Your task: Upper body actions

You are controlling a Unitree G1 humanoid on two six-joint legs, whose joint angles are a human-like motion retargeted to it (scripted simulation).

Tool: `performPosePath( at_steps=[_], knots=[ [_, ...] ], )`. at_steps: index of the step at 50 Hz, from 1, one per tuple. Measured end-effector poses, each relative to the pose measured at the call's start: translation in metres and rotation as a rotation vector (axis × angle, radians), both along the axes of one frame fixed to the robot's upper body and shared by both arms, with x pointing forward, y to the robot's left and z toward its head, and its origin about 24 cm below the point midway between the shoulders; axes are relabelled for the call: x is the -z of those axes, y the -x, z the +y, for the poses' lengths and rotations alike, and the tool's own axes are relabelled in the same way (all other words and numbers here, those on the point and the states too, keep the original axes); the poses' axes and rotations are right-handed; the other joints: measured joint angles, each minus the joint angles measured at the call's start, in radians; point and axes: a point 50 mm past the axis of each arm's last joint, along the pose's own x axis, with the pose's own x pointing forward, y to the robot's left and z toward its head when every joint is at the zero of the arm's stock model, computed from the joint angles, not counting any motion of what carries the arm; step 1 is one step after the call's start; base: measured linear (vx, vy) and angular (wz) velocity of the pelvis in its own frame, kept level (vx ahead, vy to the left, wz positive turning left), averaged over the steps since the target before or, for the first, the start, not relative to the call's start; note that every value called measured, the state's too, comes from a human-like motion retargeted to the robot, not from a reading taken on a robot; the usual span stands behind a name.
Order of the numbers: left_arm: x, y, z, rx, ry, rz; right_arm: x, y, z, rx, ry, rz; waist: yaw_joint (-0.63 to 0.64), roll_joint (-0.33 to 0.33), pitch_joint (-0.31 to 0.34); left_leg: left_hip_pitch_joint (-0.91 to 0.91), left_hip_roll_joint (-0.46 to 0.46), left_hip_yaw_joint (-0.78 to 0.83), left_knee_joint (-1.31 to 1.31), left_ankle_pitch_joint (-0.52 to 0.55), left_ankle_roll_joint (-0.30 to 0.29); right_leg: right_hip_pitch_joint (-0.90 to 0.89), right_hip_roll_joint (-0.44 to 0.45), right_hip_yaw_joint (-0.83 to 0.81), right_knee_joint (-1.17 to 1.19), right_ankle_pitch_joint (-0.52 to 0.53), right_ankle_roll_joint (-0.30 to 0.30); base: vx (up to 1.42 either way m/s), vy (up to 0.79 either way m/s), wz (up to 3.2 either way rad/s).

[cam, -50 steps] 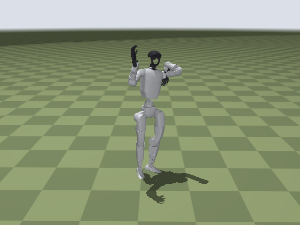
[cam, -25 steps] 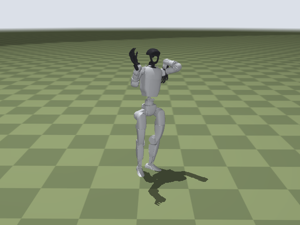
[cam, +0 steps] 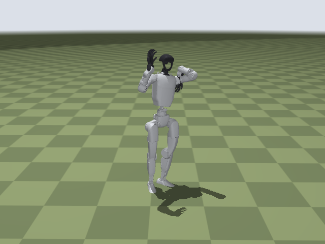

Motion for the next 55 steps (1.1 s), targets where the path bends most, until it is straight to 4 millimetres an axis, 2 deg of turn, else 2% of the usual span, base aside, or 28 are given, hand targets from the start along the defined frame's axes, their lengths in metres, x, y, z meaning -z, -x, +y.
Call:
performPosePath(
  at_steps=[3, 6, 10, 14, 19, 22, 26, 32, 35, 38, 42, 45, 55],
  knots=[
    [0.0, 0.0, 0.0, -0.001, 0.008, -0.012, 0.003, -0.002, -0.001, 0.043, 0.003, 0.013, 0.004, 0.007, -0.001, 0.0, -0.002, -0.002, -0.001, 0.001, 0.001, 0.001, -0.001, -0.001, -0.001, 0.0, 0.0, 0.0, 0.0, 0.0],
    [-0.001, 0.0, -0.001, -0.002, 0.029, -0.038, 0.01, -0.008, -0.01, 0.069, -0.069, 0.036, 0.012, 0.021, 0.004, -0.005, -0.003, -0.007, -0.001, 0.003, 0.003, 0.0, -0.003, -0.006, -0.001, -0.001, 0.001, 0.0, 0.0, 0.0],
    [-0.002, 0.001, -0.001, 0.007, 0.051, -0.064, 0.026, -0.021, -0.028, 0.021, -0.253, 0.067, 0.025, 0.031, 0.011, -0.01, -0.004, -0.015, 0.0, 0.005, 0.004, -0.001, -0.004, -0.013, 0.0, -0.002, 0.002, 0.0, 0.0, 0.0],
    [-0.002, 0.001, 0.0, 0.02, 0.04, -0.049, 0.051, -0.042, -0.049, -0.074, -0.493, 0.148, 0.031, 0.013, 0.001, -0.005, -0.006, -0.019, 0.001, 0.001, 0.003, 0.006, -0.005, -0.017, -0.001, -0.006, 0.002, 0.0, 0.0, 0.0],
    [-0.001, 0.0, 0.0, 0.021, 0.03, -0.028, 0.066, -0.057, -0.06, -0.173, -0.636, 0.217, 0.034, 0.004, -0.002, -0.004, -0.007, -0.019, 0.002, 0.001, 0.004, 0.008, -0.006, -0.018, -0.002, -0.005, 0.002, 0.0, 0.0, 0.0],
    [0.0, 0.0, 0.0, 0.016, 0.021, -0.01, 0.061, -0.055, -0.06, -0.205, -0.626, 0.196, 0.028, -0.002, -0.006, -0.001, -0.006, -0.018, 0.001, 0.0, 0.004, 0.009, -0.005, -0.017, -0.002, -0.005, 0.002, 0.0, 0.0, 0.0],
    [0.0, 0.0, 0.001, -0.004, 0.008, 0.006, 0.038, -0.038, -0.052, -0.188, -0.495, 0.106, 0.008, -0.004, 0.001, -0.003, -0.005, -0.014, 0.001, 0.001, 0.004, 0.005, -0.004, -0.015, -0.001, -0.002, 0.002, 0.0, 0.0, 0.0],
    [0.0, 0.0, 0.002, -0.02, -0.006, 0.015, 0.004, -0.007, -0.02, -0.056, -0.149, -0.021, -0.004, -0.005, 0.005, -0.006, -0.007, -0.015, 0.002, 0.001, 0.004, 0.001, -0.006, -0.016, 0.0, -0.002, 0.001, 0.0, 0.0, 0.0],
    [0.0, 0.0, 0.002, -0.023, -0.002, 0.011, -0.003, 0.004, -0.002, 0.018, 0.0, -0.078, -0.004, 0.001, 0.004, -0.007, -0.007, -0.017, 0.002, 0.002, 0.005, 0.001, -0.007, -0.017, 0.001, -0.002, 0.001, 0.0, 0.0, 0.0],
    [0.0, 0.0, 0.002, -0.015, -0.001, 0.014, -0.002, 0.005, 0.003, 0.052, 0.041, -0.081, 0.003, 0.0, -0.006, -0.003, -0.007, -0.019, 0.001, 0.001, 0.004, 0.006, -0.006, -0.017, 0.0, -0.004, 0.002, 0.0, 0.0, 0.0],
    [0.0, 0.0, 0.001, -0.002, 0.013, 0.005, 0.003, -0.001, 0.003, 0.075, 0.028, -0.059, 0.014, 0.008, -0.008, -0.004, -0.008, -0.022, 0.001, 0.003, 0.005, 0.008, -0.006, -0.018, -0.001, -0.004, 0.001, 0.0, 0.0, 0.0],
    [-0.001, 0.0, 0.0, 0.006, 0.034, -0.017, 0.011, -0.008, -0.004, 0.076, -0.048, -0.03, 0.022, 0.021, -0.003, -0.007, -0.008, -0.026, 0.001, 0.006, 0.006, 0.007, -0.006, -0.021, 0.0, -0.004, 0.001, 0.0, 0.0, 0.0],
    [-0.001, 0.0, 0.001, 0.01, 0.048, -0.03, 0.046, -0.039, -0.045, 0.033, -0.433, 0.119, 0.024, 0.023, 0.0, -0.006, -0.007, -0.028, 0.003, 0.008, 0.006, 0.011, -0.006, -0.024, -0.001, -0.002, 0.0, 0.0, 0.0, 0.0]
  ],
)
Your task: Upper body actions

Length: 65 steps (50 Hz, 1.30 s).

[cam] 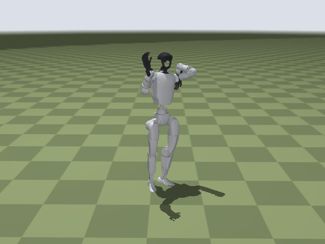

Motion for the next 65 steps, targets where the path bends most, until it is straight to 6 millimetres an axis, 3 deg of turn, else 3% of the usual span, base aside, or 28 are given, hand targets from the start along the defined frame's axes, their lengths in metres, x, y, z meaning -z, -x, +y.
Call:
performPosePath(
  at_steps=[8, 16, 22, 27, 32, 36, 40, 45, 48, 50, 53, 56, 58, 60, 63, 65],
  knots=[
    [0.001, 0.0, 0.001, 0.003, -0.033, 0.042, 0.004, -0.007, -0.008, 0.008, -0.037, 0.057, -0.002, -0.023, -0.004, 0.008, 0.004, 0.007, -0.002, -0.001, -0.001, 0.002, 0.005, 0.006, 0.0, 0.003, -0.001, 0.0, 0.0, 0.0],
    [0.002, 0.0, 0.001, -0.013, -0.052, 0.059, -0.031, 0.017, 0.027, 0.053, 0.294, -0.091, -0.016, -0.022, 0.004, 0.007, 0.008, 0.015, -0.003, 0.001, -0.001, -0.006, 0.007, 0.014, 0.003, 0.008, -0.002, 0.0, 0.0, 0.0],
    [0.002, 0.0, 0.001, -0.011, -0.046, 0.058, -0.036, 0.025, 0.04, 0.118, 0.416, -0.133, -0.013, -0.016, -0.001, 0.008, 0.007, 0.013, -0.003, 0.002, -0.001, -0.003, 0.007, 0.015, 0.003, 0.007, -0.002, 0.0, 0.0, 0.0],
    [0.001, 0.0, 0.0, -0.005, -0.006, 0.024, -0.022, 0.015, 0.03, 0.116, 0.306, -0.098, 0.001, 0.007, 0.009, 0.002, 0.005, 0.004, -0.002, 0.006, 0.001, -0.003, 0.003, 0.008, 0.003, 0.007, -0.002, 0.0, 0.0, 0.0],
    [0.0, 0.0, 0.0, 0.0, 0.009, 0.009, 0.008, -0.004, 0.0, 0.083, -0.009, -0.016, 0.009, 0.0, 0.007, 0.004, 0.003, -0.006, 0.0, 0.004, 0.0, 0.004, 0.002, 0.0, 0.002, 0.003, -0.001, 0.0, 0.0, 0.0],
    [0.0, 0.0, 0.0, 0.012, 0.006, 0.016, 0.027, -0.016, -0.009, -0.005, -0.177, 0.042, -0.001, -0.001, 0.009, 0.009, 0.001, -0.016, -0.003, -0.001, 0.0, 0.004, 0.002, -0.01, 0.001, 0.004, 0.0, 0.0, 0.0, 0.0],
    [0.0, 0.0, 0.001, 0.016, -0.001, 0.019, 0.032, -0.019, -0.004, -0.074, -0.154, 0.087, -0.015, -0.004, 0.025, 0.002, 0.003, -0.009, -0.002, 0.006, 0.002, 0.001, 0.002, -0.005, 0.001, 0.006, 0.0, 0.0, 0.0, 0.0],
    [0.0, 0.0, 0.001, -0.011, -0.01, 0.014, 0.044, -0.01, 0.006, -0.054, 0.075, 0.203, -0.037, 0.001, 0.041, 0.007, 0.004, -0.002, -0.001, 0.004, 0.001, 0.005, 0.003, 0.003, 0.001, 0.005, 0.0, 0.0, 0.0, 0.0],
    [0.0, 0.0, 0.001, -0.015, -0.005, 0.008, 0.071, -0.01, 0.012, -0.018, 0.184, 0.365, -0.043, 0.009, 0.057, 0.008, 0.006, -0.003, -0.001, 0.005, 0.001, 0.007, 0.005, 0.002, 0.001, 0.006, 0.0, 0.0, 0.0, 0.0],
    [0.0, 0.0, 0.001, -0.008, 0.003, 0.004, 0.103, -0.014, 0.016, -0.021, 0.223, 0.527, -0.043, 0.016, 0.069, 0.009, 0.007, -0.003, -0.001, 0.006, 0.002, 0.009, 0.006, 0.002, 0.001, 0.006, 0.0, 0.0, 0.0, 0.0],
    [0.0, 0.0, 0.001, 0.011, 0.024, -0.005, 0.174, -0.019, 0.025, -0.072, 0.208, 0.871, -0.037, 0.033, 0.087, 0.014, 0.009, 0.001, -0.001, 0.007, 0.002, 0.012, 0.008, 0.004, 0.002, 0.007, -0.001, 0.0, 0.0, 0.0],
    [-0.001, 0.001, 0.001, 0.027, 0.039, -0.012, 0.266, -0.011, 0.039, -0.152, 0.152, 1.349, -0.025, 0.045, 0.101, 0.021, 0.012, 0.005, 0.0, 0.007, 0.001, 0.016, 0.01, 0.007, 0.003, 0.008, -0.003, 0.0, 0.0, 0.0],
    [-0.001, 0.001, 0.001, 0.034, 0.046, -0.016, 0.328, 0.008, 0.047, -0.199, 0.089, 1.69, -0.017, 0.05, 0.107, 0.024, 0.012, 0.007, 0.0, 0.007, 0.0, 0.019, 0.011, 0.008, 0.003, 0.008, -0.004, 0.0, 0.0, 0.0],
    [-0.001, 0.001, 0.001, 0.042, 0.049, -0.021, 0.382, 0.04, 0.055, -0.225, 0.016, 2.016, -0.007, 0.052, 0.112, 0.026, 0.012, 0.006, 0.0, 0.008, -0.001, 0.023, 0.012, 0.007, 0.002, 0.008, -0.005, 0.0, 0.0, 0.0],
    [-0.001, 0.001, 0.001, 0.062, 0.052, -0.022, 0.442, 0.099, 0.074, -0.262, -0.044, 2.426, 0.005, 0.054, 0.114, 0.026, 0.012, 0.0, 0.0, 0.01, -0.002, 0.027, 0.011, 0.004, 0.0, 0.007, -0.005, 0.0, 0.0, 0.0],
    [-0.001, 0.001, 0.001, 0.079, 0.056, -0.022, 0.468, 0.144, 0.09, -0.29, -0.04, 2.678, 0.012, 0.057, 0.114, 0.024, 0.011, -0.005, -0.001, 0.012, -0.002, 0.029, 0.012, -0.001, -0.002, 0.005, -0.006, 0.0, 0.0, 0.0]
  ],
)
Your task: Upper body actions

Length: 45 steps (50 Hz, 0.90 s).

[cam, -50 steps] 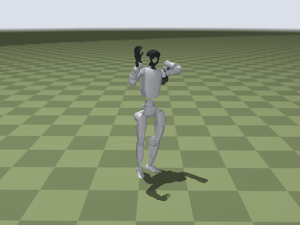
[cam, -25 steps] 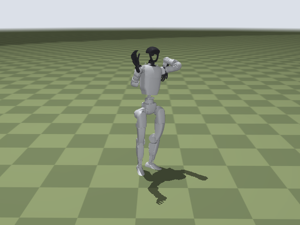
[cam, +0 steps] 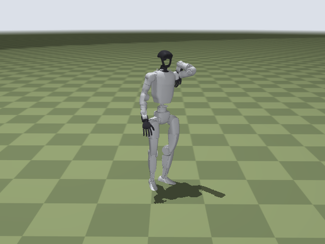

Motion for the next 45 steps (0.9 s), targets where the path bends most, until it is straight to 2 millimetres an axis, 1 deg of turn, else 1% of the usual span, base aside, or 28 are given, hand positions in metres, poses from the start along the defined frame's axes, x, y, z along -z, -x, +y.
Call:
performPosePath(
  at_steps=[2, 5, 7, 8, 9, 10, 11, 13, 15, 18, 21, 23, 25, 27, 28, 30, 32, 34, 36, 39, 42, 43, 45],
  knots=[
    [0.0, 0.0, 0.0, 0.018, 0.003, 0.002, 0.015, 0.047, 0.014, -0.028, 0.002, 0.229, 0.005, 0.003, 0.001, 0.0, -0.001, -0.006, -0.001, 0.0, 0.0, 0.002, 0.0, -0.007, -0.002, -0.001, 0.0, 0.0, 0.0, 0.0],
    [0.0, 0.0, 0.001, 0.039, 0.014, 0.012, 0.022, 0.112, 0.041, 0.011, -0.025, 0.548, 0.008, 0.008, 0.001, -0.001, -0.004, -0.013, -0.001, 0.002, 0.001, 0.003, 0.001, -0.013, -0.003, -0.001, -0.004, 0.05, -0.02, 0.02],
    [0.0, 0.0, 0.002, 0.03, 0.014, 0.014, 0.019, 0.133, 0.042, 0.132, -0.007, 0.657, 0.018, 0.013, -0.001, 0.003, -0.005, 0.018, -0.007, -0.007, 0.001, 0.004, 0.007, 0.015, -0.001, -0.014, 0.0, 0.01, -0.01, -0.62],
    [0.0, 0.0, 0.003, 0.024, 0.014, 0.018, 0.018, 0.14, 0.045, 0.234, -0.017, 0.699, 0.02, 0.013, -0.005, 0.008, -0.005, 0.031, -0.009, -0.011, -0.002, -0.001, 0.006, 0.025, 0.003, -0.014, 0.0, 0.0, -0.01, -0.43],
    [0.0, 0.001, 0.004, 0.032, 0.009, 0.028, 0.019, 0.142, 0.052, 0.351, -0.07, 0.726, 0.02, 0.008, -0.011, 0.01, -0.003, 0.028, -0.007, -0.013, -0.008, -0.003, 0.001, 0.024, 0.005, -0.015, 0.001, 0.0, 0.0, 0.0],
    [0.001, 0.001, 0.005, 0.049, 0.003, 0.041, 0.019, 0.142, 0.061, 0.472, -0.149, 0.742, 0.019, 0.001, -0.018, 0.009, -0.001, 0.017, -0.004, -0.013, -0.014, -0.004, -0.006, 0.017, 0.007, -0.015, 0.001, 0.03, 0.0, 0.8],
    [0.001, 0.0, 0.006, 0.074, -0.012, 0.052, 0.02, 0.138, 0.061, 0.594, -0.21, 0.732, -0.006, -0.003, -0.017, 0.0, -0.003, -0.017, 0.003, -0.007, -0.013, -0.001, -0.014, -0.014, 0.004, -0.01, 0.004, 0.01, 0.02, 1.12],
    [0.001, 0.0, 0.007, 0.097, -0.041, 0.068, 0.021, 0.133, 0.058, 0.769, -0.275, 0.7, -0.027, -0.005, -0.022, -0.007, -0.014, -0.036, 0.004, -0.003, 0.0, 0.005, -0.015, -0.039, 0.0, -0.009, 0.006, -0.03, 0.04, 0.57],
    [0.0, 0.001, 0.008, 0.086, -0.063, 0.071, 0.023, 0.12, 0.049, 0.879, -0.298, 0.63, -0.032, -0.002, -0.022, -0.016, -0.013, -0.023, 0.006, 0.008, 0.001, 0.007, -0.016, -0.028, -0.002, -0.007, 0.003, -0.08, 0.05, -0.25],
    [-0.002, 0.003, 0.011, 0.016, -0.153, 0.038, 0.024, 0.087, 0.023, 1.009, -0.311, 0.442, -0.024, 0.015, -0.033, -0.015, -0.015, -0.019, 0.005, 0.006, 0.002, 0.003, -0.017, -0.022, -0.003, -0.005, 0.003, -0.02, 0.01, -0.06],
    [-0.007, 0.009, 0.012, -0.173, -0.276, -0.06, 0.015, 0.045, -0.02, 1.116, -0.306, 0.167, 0.003, 0.05, -0.047, -0.018, -0.017, -0.02, 0.004, 0.006, 0.003, 0.0, -0.018, -0.023, -0.003, -0.005, 0.003, 0.0, 0.0, 0.0],
    [-0.009, 0.013, 0.01, -0.337, -0.327, -0.157, 0.001, 0.014, -0.051, 1.192, -0.308, -0.057, 0.021, 0.082, -0.065, -0.021, -0.017, -0.021, 0.003, 0.005, 0.004, -0.003, -0.017, -0.024, -0.003, -0.006, 0.004, 0.04, 0.06, 0.01],
    [-0.012, 0.016, 0.008, -0.474, -0.37, -0.268, -0.023, -0.023, -0.081, 1.269, -0.341, -0.326, 0.034, 0.113, -0.087, -0.026, -0.016, -0.022, 0.001, 0.005, 0.004, -0.008, -0.015, -0.024, -0.004, -0.006, 0.005, 0.02, 0.08, 0.02],
    [-0.015, 0.02, 0.004, -0.547, -0.438, -0.411, -0.058, -0.066, -0.103, 1.315, -0.428, -0.632, 0.042, 0.123, -0.102, -0.035, -0.013, -0.022, -0.001, 0.005, 0.004, -0.018, -0.012, -0.022, -0.006, -0.006, 0.006, 0.03, 0.08, -0.05],
    [-0.017, 0.022, 0.003, -0.565, -0.493, -0.489, -0.078, -0.089, -0.107, 1.32, -0.498, -0.772, 0.037, 0.102, -0.103, -0.041, -0.012, -0.018, -0.002, 0.003, 0.003, -0.024, -0.009, -0.018, -0.008, -0.006, 0.006, 0.07, 0.06, -0.13],
    [-0.019, 0.028, -0.001, -0.581, -0.619, -0.633, -0.117, -0.126, -0.111, 1.279, -0.617, -1.001, 0.026, 0.071, -0.113, -0.046, -0.011, -0.014, -0.003, 0.001, 0.002, -0.031, -0.008, -0.015, -0.01, -0.006, 0.006, 0.07, 0.06, -0.12],
    [-0.021, 0.034, -0.004, -0.589, -0.752, -0.775, -0.159, -0.157, -0.112, 1.18, -0.709, -1.186, 0.011, 0.044, -0.119, -0.05, -0.011, -0.011, -0.003, -0.001, 0.002, -0.036, -0.008, -0.011, -0.01, -0.006, 0.006, 0.05, 0.06, -0.09],
    [-0.022, 0.041, -0.006, -0.602, -0.884, -0.912, -0.201, -0.181, -0.11, 1.059, -0.778, -1.334, -0.006, 0.021, -0.122, -0.053, -0.011, -0.007, -0.003, -0.003, 0.002, -0.041, -0.007, -0.008, -0.01, -0.005, 0.007, 0.05, 0.06, -0.09],
    [-0.022, 0.046, -0.009, -0.605, -1.014, -1.013, -0.242, -0.199, -0.106, 0.927, -0.825, -1.46, -0.024, 0.003, -0.131, -0.054, -0.011, -0.004, -0.003, -0.006, 0.002, -0.043, -0.007, -0.005, -0.01, -0.006, 0.008, 0.06, 0.05, -0.08],
    [-0.021, 0.048, -0.013, -0.548, -1.203, -1.079, -0.293, -0.213, -0.098, 0.726, -0.815, -1.596, -0.05, 0.006, -0.178, -0.047, -0.011, -0.002, -0.002, -0.01, 0.002, -0.039, -0.007, -0.003, -0.008, -0.009, 0.009, 0.05, 0.06, -0.04],
    [-0.021, 0.051, -0.017, -0.471, -1.412, -1.135, -0.343, -0.221, -0.083, 0.536, -0.779, -1.742, -0.097, -0.004, -0.207, -0.049, -0.01, 0.001, -0.006, -0.014, 0.002, -0.043, -0.004, 0.001, -0.01, -0.011, 0.011, 0.09, 0.05, -0.07],
    [-0.021, 0.053, -0.019, -0.447, -1.493, -1.15, -0.361, -0.222, -0.077, 0.471, -0.755, -1.802, -0.112, -0.001, -0.214, -0.051, -0.01, 0.001, -0.006, -0.015, 0.002, -0.045, -0.004, 0.002, -0.01, -0.012, 0.011, 0.07, 0.04, -0.01],
    [-0.021, 0.057, -0.021, -0.425, -1.642, -1.163, -0.389, -0.221, -0.068, 0.389, -0.717, -1.915, -0.136, -0.001, -0.218, -0.057, -0.011, 0.001, -0.007, -0.015, 0.003, -0.05, -0.003, 0.001, -0.011, -0.012, 0.011, 0.03, 0.02, 0.0]
  ],
)
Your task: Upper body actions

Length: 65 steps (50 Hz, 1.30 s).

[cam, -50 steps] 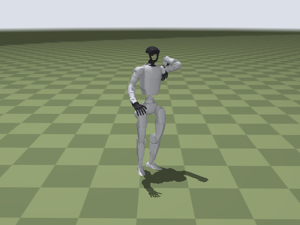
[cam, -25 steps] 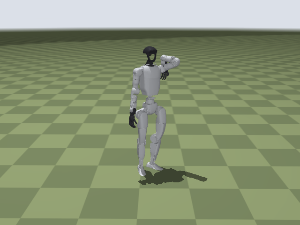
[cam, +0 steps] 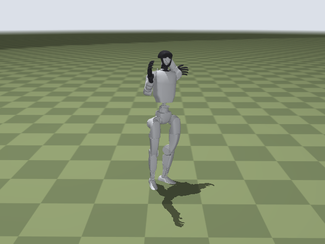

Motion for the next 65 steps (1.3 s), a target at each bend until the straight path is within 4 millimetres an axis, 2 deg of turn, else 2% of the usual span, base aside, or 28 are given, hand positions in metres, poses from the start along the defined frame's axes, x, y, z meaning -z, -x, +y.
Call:
performPosePath(
  at_steps=[4, 7, 12, 18, 22, 25, 30, 33, 35, 40, 45, 49, 52, 60, 65],
  knots=[
    [-0.003, 0.017, -0.004, -0.208, -0.263, -0.064, -0.048, 0.011, 0.014, 0.115, 0.117, -0.206, -0.037, 0.005, 0.006, -0.012, 0.0, -0.008, 0.001, 0.0, 0.001, -0.008, 0.0, -0.007, 0.0, -0.002, 0.001, 0.0, 0.0, 0.0],
    [-0.005, 0.028, -0.008, -0.319, -0.411, -0.108, -0.071, 0.019, 0.019, 0.198, 0.152, -0.32, -0.055, 0.007, 0.018, -0.021, -0.001, -0.014, 0.002, 0.0, 0.002, -0.014, -0.001, -0.012, 0.0, -0.004, 0.001, 0.0, 0.0, 0.0],
    [-0.007, 0.031, -0.01, -0.334, -0.494, -0.107, -0.087, 0.023, 0.029, 0.224, 0.15, -0.407, -0.087, 0.014, 0.008, -0.02, 0.002, -0.015, 0.005, -0.002, 0.001, -0.012, 0.0, -0.011, 0.003, -0.007, 0.001, 0.0, 0.0, 0.0],
    [-0.012, 0.031, -0.01, -0.272, -0.606, -0.044, -0.109, 0.029, 0.061, 0.171, 0.225, -0.543, -0.138, 0.035, 0.005, -0.021, 0.005, -0.013, 0.007, -0.005, 0.001, -0.016, 0.004, -0.011, 0.007, -0.01, 0.0, 0.0, 0.0, 0.0],
    [-0.038, 0.051, -0.012, -0.426, -0.791, -0.045, -0.143, 0.057, 0.086, 0.249, 0.446, -0.759, -0.109, 0.07, 0.06, -0.034, 0.006, -0.024, 0.007, -0.006, 0.004, -0.026, 0.006, -0.021, 0.01, -0.014, 0.002, 0.0, 0.0, 0.0],
    [-0.054, 0.058, -0.014, -0.5, -0.902, -0.066, -0.153, 0.068, 0.094, 0.287, 0.529, -0.844, -0.09, 0.077, 0.075, -0.033, 0.006, -0.022, 0.008, -0.008, 0.005, -0.027, 0.007, -0.019, 0.011, -0.015, 0.002, 0.0, 0.0, 0.0],
    [-0.063, 0.061, -0.015, -0.54, -0.962, -0.089, -0.152, 0.068, 0.096, 0.303, 0.54, -0.852, -0.097, 0.08, 0.068, -0.027, 0.007, -0.012, 0.01, -0.01, 0.004, -0.026, 0.008, -0.011, 0.013, -0.013, 0.0, 0.0, 0.0, 0.0],
    [-0.064, 0.063, -0.016, -0.568, -0.971, -0.108, -0.146, 0.059, 0.088, 0.331, 0.483, -0.795, -0.102, 0.068, 0.058, -0.023, 0.009, -0.007, 0.01, -0.011, 0.002, -0.025, 0.009, -0.007, 0.013, -0.012, -0.001, 0.0, 0.0, 0.0],
    [-0.063, 0.065, -0.014, -0.599, -0.949, -0.121, -0.136, 0.048, 0.078, 0.357, 0.414, -0.724, -0.1, 0.062, 0.048, -0.02, 0.011, -0.005, 0.01, -0.012, 0.001, -0.024, 0.01, -0.005, 0.014, -0.012, -0.001, 0.0, 0.0, 0.0],
    [-0.057, 0.069, -0.007, -0.66, -0.787, -0.117, -0.097, 0.02, 0.055, 0.367, 0.19, -0.51, -0.092, 0.042, 0.0, -0.012, 0.013, 0.001, 0.01, -0.015, -0.002, -0.019, 0.012, 0.001, 0.015, -0.013, -0.002, 0.0, 0.0, 0.0],
    [-0.046, 0.064, -0.002, -0.627, -0.632, -0.083, -0.069, 0.006, 0.054, 0.266, 0.009, -0.417, -0.094, 0.039, -0.046, -0.007, 0.013, 0.006, 0.009, -0.016, -0.004, -0.017, 0.013, 0.007, 0.014, -0.014, -0.003, 0.0, 0.0, 0.0],
    [-0.043, 0.061, -0.002, -0.593, -0.61, -0.074, -0.072, 0.008, 0.058, 0.209, -0.021, -0.454, -0.102, 0.029, -0.045, -0.012, 0.011, 0.008, 0.006, -0.016, -0.004, -0.022, 0.013, 0.01, 0.011, -0.014, -0.003, 0.0, 0.0, 0.0],
    [-0.042, 0.058, -0.003, -0.561, -0.636, -0.069, -0.082, 0.015, 0.062, 0.185, 0.03, -0.512, -0.113, 0.025, -0.036, -0.017, 0.01, 0.008, 0.005, -0.014, -0.003, -0.027, 0.012, 0.011, 0.01, -0.012, -0.004, 0.0, 0.0, 0.0],
    [-0.052, 0.051, -0.009, -0.433, -0.847, -0.014, -0.126, 0.054, 0.095, 0.175, 0.398, -0.791, -0.139, 0.04, 0.01, -0.027, 0.008, 0.002, 0.006, -0.01, -0.001, -0.035, 0.01, 0.003, 0.012, -0.011, -0.004, 0.0, 0.0, 0.0],
    [-0.065, 0.053, -0.011, -0.454, -0.956, -0.025, -0.142, 0.071, 0.099, 0.312, 0.548, -0.89, -0.11, 0.055, 0.048, -0.033, 0.005, -0.007, 0.006, -0.008, 0.002, -0.036, 0.007, -0.005, 0.012, -0.011, -0.003, 0.0, 0.0, 0.0]
  ],
)
